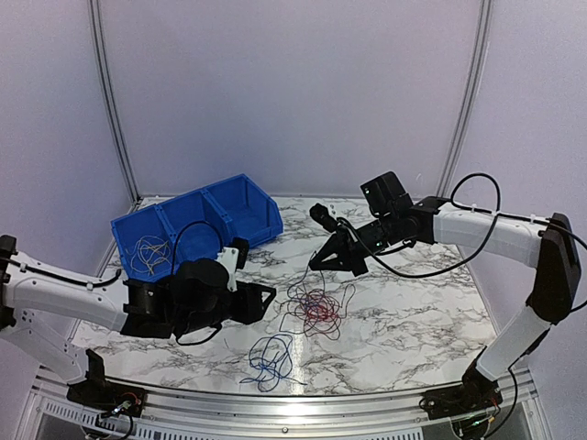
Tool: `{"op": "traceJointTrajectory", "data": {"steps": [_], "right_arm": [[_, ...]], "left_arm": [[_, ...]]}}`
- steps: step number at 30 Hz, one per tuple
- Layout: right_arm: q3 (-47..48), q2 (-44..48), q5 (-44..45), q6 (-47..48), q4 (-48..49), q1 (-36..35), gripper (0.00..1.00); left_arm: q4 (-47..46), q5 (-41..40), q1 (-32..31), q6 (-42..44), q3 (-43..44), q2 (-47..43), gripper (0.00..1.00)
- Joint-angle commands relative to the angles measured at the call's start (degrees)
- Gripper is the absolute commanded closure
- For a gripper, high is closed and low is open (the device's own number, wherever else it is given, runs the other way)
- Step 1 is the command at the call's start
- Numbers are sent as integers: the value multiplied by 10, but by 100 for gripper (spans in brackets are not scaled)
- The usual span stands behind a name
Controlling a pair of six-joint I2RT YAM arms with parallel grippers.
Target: Untangle the cables
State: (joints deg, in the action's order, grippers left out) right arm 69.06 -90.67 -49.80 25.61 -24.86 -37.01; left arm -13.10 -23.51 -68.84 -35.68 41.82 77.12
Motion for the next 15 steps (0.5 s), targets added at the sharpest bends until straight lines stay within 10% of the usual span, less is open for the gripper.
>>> {"op": "traceJointTrajectory", "data": {"steps": [1,15], "right_arm": [[-2,8,6,10,6,3,100],[-8,14,17,15,7,3,100]], "left_arm": [[-48,56,5,-35,12,59,46],[-115,126,7,-45,35,149,55]]}}
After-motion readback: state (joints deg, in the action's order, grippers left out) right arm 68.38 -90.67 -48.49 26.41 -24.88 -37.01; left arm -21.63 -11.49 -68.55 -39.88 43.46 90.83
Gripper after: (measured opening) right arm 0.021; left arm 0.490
